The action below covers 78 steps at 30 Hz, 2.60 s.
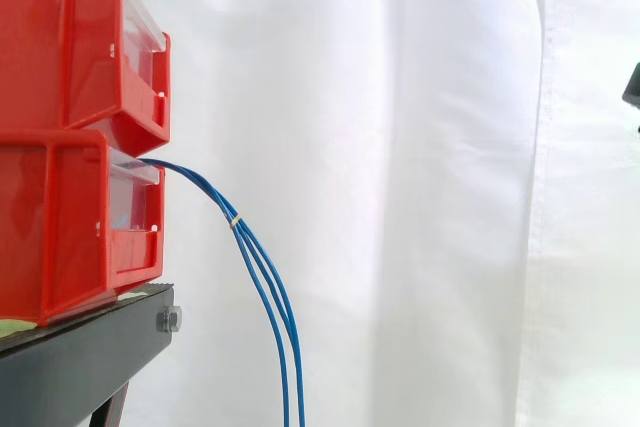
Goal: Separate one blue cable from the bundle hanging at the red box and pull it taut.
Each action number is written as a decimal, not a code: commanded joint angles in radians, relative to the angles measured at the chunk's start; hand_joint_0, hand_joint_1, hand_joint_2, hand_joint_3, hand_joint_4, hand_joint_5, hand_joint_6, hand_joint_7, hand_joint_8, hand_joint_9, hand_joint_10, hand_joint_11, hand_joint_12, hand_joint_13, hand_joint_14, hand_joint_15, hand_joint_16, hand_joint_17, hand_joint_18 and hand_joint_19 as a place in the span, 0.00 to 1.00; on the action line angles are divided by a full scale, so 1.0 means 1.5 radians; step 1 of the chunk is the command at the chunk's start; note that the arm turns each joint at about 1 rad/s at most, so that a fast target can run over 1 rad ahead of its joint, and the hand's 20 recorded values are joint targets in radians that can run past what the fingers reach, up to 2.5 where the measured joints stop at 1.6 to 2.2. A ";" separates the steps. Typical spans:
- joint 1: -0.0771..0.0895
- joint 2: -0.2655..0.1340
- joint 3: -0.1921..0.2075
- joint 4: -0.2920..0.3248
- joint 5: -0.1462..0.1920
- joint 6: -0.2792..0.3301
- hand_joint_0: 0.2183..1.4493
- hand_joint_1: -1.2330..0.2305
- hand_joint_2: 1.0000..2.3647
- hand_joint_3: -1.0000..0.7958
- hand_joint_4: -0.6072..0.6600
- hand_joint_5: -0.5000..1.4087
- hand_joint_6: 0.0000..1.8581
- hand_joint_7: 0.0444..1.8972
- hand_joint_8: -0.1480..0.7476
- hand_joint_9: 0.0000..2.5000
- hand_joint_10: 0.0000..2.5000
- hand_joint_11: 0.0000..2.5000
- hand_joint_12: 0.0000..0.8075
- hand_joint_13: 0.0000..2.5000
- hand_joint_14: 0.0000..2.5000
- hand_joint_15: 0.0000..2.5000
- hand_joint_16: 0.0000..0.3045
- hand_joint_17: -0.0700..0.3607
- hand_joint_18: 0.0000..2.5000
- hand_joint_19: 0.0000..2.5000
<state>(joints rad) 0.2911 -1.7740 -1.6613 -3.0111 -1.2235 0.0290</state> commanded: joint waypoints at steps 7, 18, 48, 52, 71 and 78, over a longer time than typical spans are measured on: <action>-0.006 -0.050 0.000 0.065 0.016 0.017 0.26 0.51 0.00 0.28 0.64 0.15 0.27 0.41 0.44 0.18 0.00 0.07 0.38 0.13 0.00 0.03 0.14 0.39 0.15 0.16; -0.014 -0.110 0.000 0.126 0.069 0.026 0.26 0.51 0.00 0.28 0.64 0.15 0.27 0.41 0.45 0.18 0.00 0.07 0.36 0.12 0.00 0.02 0.14 0.39 0.15 0.16; -0.050 -0.249 0.151 0.138 0.075 -0.012 0.26 0.51 0.00 0.28 0.64 0.15 0.27 0.41 0.44 0.18 0.00 0.07 0.37 0.11 0.00 0.01 0.14 0.39 0.13 0.15; -0.051 -0.283 0.173 0.159 0.073 -0.014 0.26 0.51 0.00 0.28 0.64 0.15 0.27 0.41 0.44 0.18 0.00 0.07 0.37 0.11 0.00 0.02 0.14 0.39 0.13 0.16; -0.053 -0.343 0.258 0.167 0.039 -0.021 0.26 0.51 0.00 0.28 0.64 0.15 0.27 0.41 0.44 0.18 0.00 0.07 0.37 0.11 0.00 0.01 0.14 0.39 0.13 0.16; -0.049 -0.356 0.259 0.187 0.038 -0.039 0.26 0.51 0.00 0.28 0.64 0.15 0.27 0.41 0.44 0.18 0.00 0.07 0.37 0.11 0.00 0.01 0.14 0.39 0.14 0.16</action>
<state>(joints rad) 0.2163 -2.2943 -1.2744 -2.7417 -1.1642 -0.0239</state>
